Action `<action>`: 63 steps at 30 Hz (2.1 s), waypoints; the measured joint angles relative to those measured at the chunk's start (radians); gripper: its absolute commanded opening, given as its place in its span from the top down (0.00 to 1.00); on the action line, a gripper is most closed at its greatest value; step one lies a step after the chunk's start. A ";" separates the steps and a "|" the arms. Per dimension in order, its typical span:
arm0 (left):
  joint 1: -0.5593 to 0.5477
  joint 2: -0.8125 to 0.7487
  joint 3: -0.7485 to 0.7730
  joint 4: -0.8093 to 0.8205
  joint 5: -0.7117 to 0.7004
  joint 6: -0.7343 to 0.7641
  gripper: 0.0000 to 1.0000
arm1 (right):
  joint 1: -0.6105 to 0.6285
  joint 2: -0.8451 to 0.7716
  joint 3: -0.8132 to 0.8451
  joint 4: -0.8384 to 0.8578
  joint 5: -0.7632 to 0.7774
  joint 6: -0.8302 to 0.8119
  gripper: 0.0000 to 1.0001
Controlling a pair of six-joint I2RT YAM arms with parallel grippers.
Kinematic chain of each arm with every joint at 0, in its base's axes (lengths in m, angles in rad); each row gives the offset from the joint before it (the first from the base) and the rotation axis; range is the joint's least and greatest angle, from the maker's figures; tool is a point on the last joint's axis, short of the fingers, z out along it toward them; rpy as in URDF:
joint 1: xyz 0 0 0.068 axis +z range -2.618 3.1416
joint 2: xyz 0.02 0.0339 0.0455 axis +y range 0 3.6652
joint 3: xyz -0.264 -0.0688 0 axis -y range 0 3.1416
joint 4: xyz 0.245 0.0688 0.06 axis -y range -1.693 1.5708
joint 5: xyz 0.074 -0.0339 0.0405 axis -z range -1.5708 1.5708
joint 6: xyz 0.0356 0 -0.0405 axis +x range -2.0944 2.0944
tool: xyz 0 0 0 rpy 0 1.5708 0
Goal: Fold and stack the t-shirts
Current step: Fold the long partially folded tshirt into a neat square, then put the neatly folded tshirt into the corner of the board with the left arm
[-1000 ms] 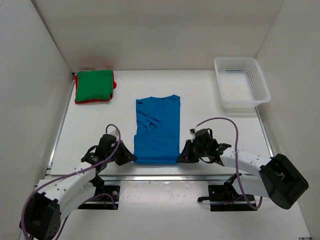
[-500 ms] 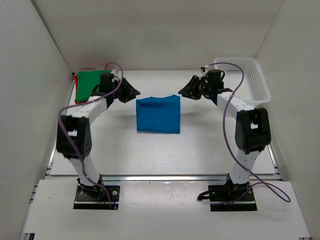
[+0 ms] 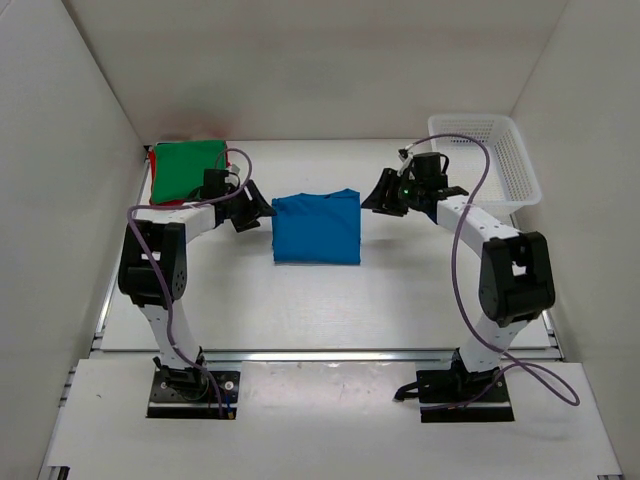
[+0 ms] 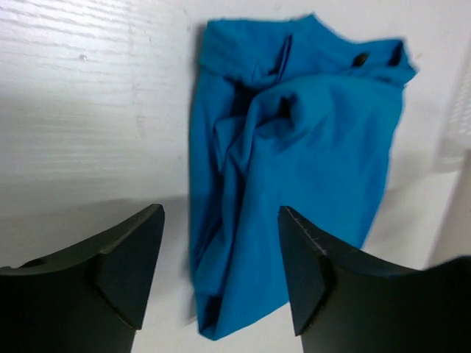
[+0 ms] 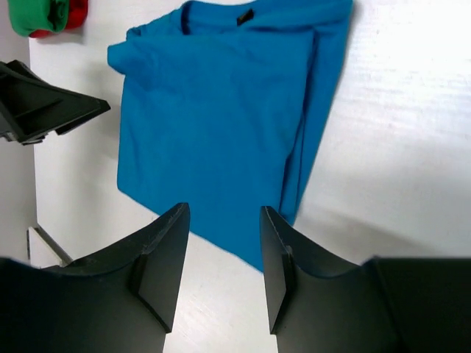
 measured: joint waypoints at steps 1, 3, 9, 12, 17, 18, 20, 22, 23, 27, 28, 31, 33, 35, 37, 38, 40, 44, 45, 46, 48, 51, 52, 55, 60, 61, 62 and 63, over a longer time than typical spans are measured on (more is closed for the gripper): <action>-0.013 -0.002 0.000 -0.017 -0.019 0.020 0.21 | 0.003 -0.033 -0.028 -0.004 0.007 -0.001 0.59; -0.041 0.002 0.012 -0.055 -0.064 0.060 0.18 | 0.005 -0.092 -0.078 -0.006 0.018 0.000 0.59; -0.138 0.077 0.148 -0.203 -0.221 0.173 0.18 | 0.004 -0.230 -0.202 0.001 0.032 0.006 0.60; -0.192 0.126 0.230 -0.289 -0.321 0.235 0.19 | -0.005 -0.257 -0.226 0.000 0.032 0.010 0.61; -0.242 0.204 0.343 -0.399 -0.409 0.296 0.36 | -0.018 -0.288 -0.234 -0.002 0.031 0.013 0.62; -0.243 0.218 0.364 -0.417 -0.407 0.305 0.54 | -0.018 -0.297 -0.235 -0.003 0.031 0.013 0.61; -0.241 0.239 0.402 -0.451 -0.393 0.312 0.81 | -0.019 -0.319 -0.239 0.000 0.031 0.014 0.63; -0.246 0.254 0.443 -0.492 -0.395 0.333 1.00 | -0.026 -0.345 -0.248 -0.001 0.028 0.018 0.63; -0.248 0.258 0.458 -0.510 -0.405 0.344 1.00 | -0.029 -0.357 -0.252 0.000 0.024 0.020 0.64; -0.253 0.278 0.513 -0.583 -0.447 0.388 1.00 | -0.038 -0.384 -0.255 0.000 0.020 0.027 0.66; -0.251 0.280 0.527 -0.603 -0.459 0.398 1.00 | -0.038 -0.389 -0.257 -0.001 0.020 0.027 0.66; -0.237 0.287 0.583 -0.655 -0.491 0.431 1.00 | -0.036 -0.404 -0.262 -0.009 0.020 0.030 0.68; -0.226 0.289 0.641 -0.693 -0.517 0.455 1.00 | -0.035 -0.416 -0.268 -0.011 0.020 0.031 0.68; -0.214 0.291 0.715 -0.727 -0.533 0.473 1.00 | -0.028 -0.427 -0.272 -0.014 0.023 0.031 0.71; -0.199 0.304 0.818 -0.767 -0.537 0.484 1.00 | -0.021 -0.433 -0.274 -0.018 0.024 0.032 0.70; -0.191 0.314 0.867 -0.777 -0.539 0.491 1.00 | -0.014 -0.434 -0.275 -0.019 0.024 0.031 0.71; -0.171 0.325 0.956 -0.797 -0.545 0.508 1.00 | -0.002 -0.441 -0.293 -0.016 0.026 0.031 0.72; -0.122 0.345 1.106 -0.843 -0.555 0.536 1.00 | 0.010 -0.479 -0.367 -0.021 0.031 0.039 0.73; -0.108 0.346 1.130 -0.846 -0.552 0.540 1.00 | 0.011 -0.486 -0.384 -0.023 0.030 0.042 0.73; -0.092 0.346 1.144 -0.846 -0.550 0.543 1.00 | 0.011 -0.491 -0.395 -0.026 0.030 0.044 0.73; -0.058 0.346 1.161 -0.846 -0.546 0.545 1.00 | 0.012 -0.497 -0.411 -0.031 0.031 0.051 0.74; -0.006 0.351 1.179 -0.854 -0.540 0.547 1.00 | 0.021 -0.508 -0.419 -0.035 0.032 0.054 0.75; 0.011 0.353 1.185 -0.853 -0.537 0.548 1.00 | 0.024 -0.515 -0.424 -0.035 0.032 0.056 0.75; 0.048 0.357 1.210 -0.853 -0.529 0.551 1.00 | 0.037 -0.543 -0.452 -0.030 0.031 0.062 0.76; 0.062 0.358 1.251 -0.821 -0.512 0.553 1.00 | 0.044 -0.567 -0.504 -0.031 0.031 0.077 0.76; 0.066 0.358 1.252 -0.809 -0.507 0.553 1.00 | 0.045 -0.567 -0.510 -0.031 0.031 0.080 0.76; 0.068 0.358 1.254 -0.797 -0.500 0.552 1.00 | 0.046 -0.567 -0.515 -0.031 0.030 0.080 0.77; 0.070 0.358 1.254 -0.786 -0.495 0.552 1.00 | 0.047 -0.567 -0.519 -0.031 0.030 0.081 0.77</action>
